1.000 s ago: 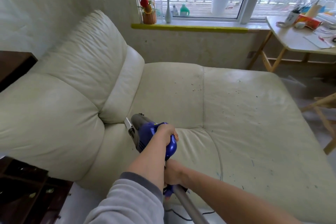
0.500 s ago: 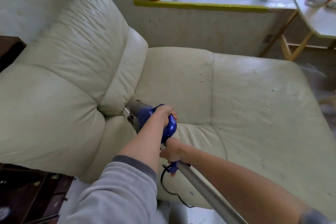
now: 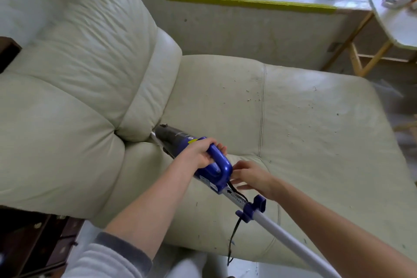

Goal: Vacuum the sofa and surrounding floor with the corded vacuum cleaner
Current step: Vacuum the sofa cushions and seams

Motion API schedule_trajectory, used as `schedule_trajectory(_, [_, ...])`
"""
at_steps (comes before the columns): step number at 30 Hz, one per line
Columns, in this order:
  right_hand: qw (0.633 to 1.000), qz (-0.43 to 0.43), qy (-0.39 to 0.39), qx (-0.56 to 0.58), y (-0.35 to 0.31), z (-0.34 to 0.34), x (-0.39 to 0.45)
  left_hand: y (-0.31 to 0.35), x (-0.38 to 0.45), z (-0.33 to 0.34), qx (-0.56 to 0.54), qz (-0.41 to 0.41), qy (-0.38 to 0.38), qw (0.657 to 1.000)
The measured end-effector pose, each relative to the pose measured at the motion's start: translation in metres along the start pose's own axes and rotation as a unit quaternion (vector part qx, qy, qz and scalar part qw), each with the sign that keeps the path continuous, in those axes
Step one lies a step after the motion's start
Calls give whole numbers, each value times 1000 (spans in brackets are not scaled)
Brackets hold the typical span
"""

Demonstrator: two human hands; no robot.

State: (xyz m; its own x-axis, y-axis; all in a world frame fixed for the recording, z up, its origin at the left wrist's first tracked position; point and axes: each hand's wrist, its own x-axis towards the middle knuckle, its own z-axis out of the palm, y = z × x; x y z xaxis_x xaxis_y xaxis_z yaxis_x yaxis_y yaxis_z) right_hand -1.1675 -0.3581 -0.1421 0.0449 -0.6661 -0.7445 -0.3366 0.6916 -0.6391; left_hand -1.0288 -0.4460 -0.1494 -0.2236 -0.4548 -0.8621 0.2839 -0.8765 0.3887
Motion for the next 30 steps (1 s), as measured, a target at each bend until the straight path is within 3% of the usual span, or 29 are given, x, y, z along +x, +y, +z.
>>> schedule_trajectory(5, [999, -50, -17, 10, -13, 21, 3, 18, -9, -16, -28, -7, -8, 1000])
schedule_trajectory(9, [989, 23, -133, -58, -25, 21, -2, 15, -8, -23, -43, 43, -7, 998])
schedule_trajectory(11, [982, 53, -171, -66, -28, 27, -9, 9, -4, -18, -114, 88, 9, 989])
schedule_trajectory(14, [982, 32, -95, -158, -28, 47, -17, 4, 3, -8, -167, 129, 20, 977])
schedule_trajectory(18, [975, 17, -10, -221, -19, 66, -24, 2, 6, 5, -147, 92, 22, 985])
schedule_trajectory(25, [991, 96, -4, -97, -5, 72, -57, -27, -6, 24, -47, 56, 28, 997])
schedule_trajectory(30, [988, 124, -4, -97, -8, 85, -49, -25, -8, 15, 0, 50, 29, 998])
